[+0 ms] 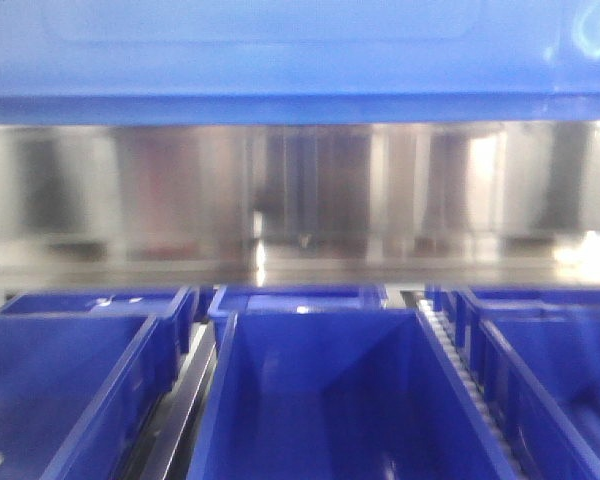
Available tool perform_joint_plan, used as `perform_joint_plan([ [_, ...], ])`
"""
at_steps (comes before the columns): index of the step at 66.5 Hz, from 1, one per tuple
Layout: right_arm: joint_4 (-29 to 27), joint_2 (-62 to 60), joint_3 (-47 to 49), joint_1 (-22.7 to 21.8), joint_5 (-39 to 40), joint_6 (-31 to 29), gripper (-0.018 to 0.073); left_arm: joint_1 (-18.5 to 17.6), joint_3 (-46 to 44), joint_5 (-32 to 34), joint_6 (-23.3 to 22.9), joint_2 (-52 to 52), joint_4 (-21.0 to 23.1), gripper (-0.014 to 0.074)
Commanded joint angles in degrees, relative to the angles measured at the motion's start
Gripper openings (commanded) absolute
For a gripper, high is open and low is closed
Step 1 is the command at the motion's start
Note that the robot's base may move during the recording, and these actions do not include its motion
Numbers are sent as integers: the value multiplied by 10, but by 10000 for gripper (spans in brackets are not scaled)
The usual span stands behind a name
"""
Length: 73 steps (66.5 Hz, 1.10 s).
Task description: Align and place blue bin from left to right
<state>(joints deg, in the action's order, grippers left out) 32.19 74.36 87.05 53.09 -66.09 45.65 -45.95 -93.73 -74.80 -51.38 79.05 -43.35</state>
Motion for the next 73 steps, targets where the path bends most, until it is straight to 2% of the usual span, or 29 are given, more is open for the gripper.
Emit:
perform_joint_plan([
  [1,1,-9,7,8,65,3,-78,-11,-6,54,-13,-5,-8,-111],
  [73,1,-9,7,8,65,3,-78,-11,-6,54,-13,-5,-8,-111],
])
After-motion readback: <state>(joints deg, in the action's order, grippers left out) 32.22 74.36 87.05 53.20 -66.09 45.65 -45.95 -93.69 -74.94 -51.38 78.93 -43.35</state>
